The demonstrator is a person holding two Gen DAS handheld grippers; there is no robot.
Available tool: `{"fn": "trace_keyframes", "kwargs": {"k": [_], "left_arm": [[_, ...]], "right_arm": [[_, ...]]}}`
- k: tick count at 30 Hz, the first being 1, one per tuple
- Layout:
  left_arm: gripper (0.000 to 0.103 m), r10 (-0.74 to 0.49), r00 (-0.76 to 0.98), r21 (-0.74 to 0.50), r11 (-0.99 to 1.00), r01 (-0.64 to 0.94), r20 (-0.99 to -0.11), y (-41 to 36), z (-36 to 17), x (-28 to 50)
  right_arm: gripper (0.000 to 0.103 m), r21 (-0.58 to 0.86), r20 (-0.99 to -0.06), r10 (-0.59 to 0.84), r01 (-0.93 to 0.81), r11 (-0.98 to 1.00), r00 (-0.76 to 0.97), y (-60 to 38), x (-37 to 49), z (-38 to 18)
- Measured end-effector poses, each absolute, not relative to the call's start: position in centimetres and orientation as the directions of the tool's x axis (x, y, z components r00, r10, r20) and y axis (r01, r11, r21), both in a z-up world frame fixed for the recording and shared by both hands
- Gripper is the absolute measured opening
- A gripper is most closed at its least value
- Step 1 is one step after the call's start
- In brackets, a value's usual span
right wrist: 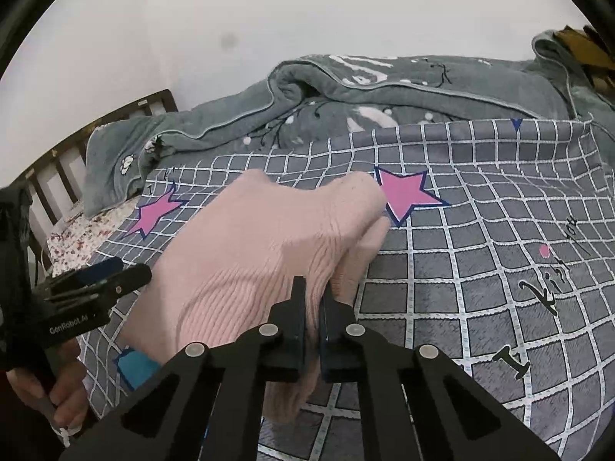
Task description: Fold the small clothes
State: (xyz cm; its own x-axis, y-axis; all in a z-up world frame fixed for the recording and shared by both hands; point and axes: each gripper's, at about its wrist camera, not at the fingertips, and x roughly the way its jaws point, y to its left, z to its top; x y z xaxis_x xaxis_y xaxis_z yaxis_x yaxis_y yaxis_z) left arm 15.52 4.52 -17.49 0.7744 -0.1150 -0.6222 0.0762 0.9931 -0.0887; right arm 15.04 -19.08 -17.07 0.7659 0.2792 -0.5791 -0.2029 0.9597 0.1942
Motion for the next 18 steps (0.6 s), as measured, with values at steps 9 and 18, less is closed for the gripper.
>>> {"fn": "trace_keyframes", "kwargs": {"k": [9,18], "left_arm": [[0.071,-0.121,0.778,-0.089,0.992,0.084,-0.616,4.9,-17.3,15.0],[0.071,-0.124,0.780,-0.089,0.992,0.088,-0.613,4.8,-17.1,14.6]], "right_arm": [[0.012,0.254,-0.580,0.308,-0.192,0.948,0.754,-19.5,14.6,-17.4],[0.013,0.233,-0.603,0.294,-0.188,0.954,0.741,-18.5,14.2,-18.1]]}}
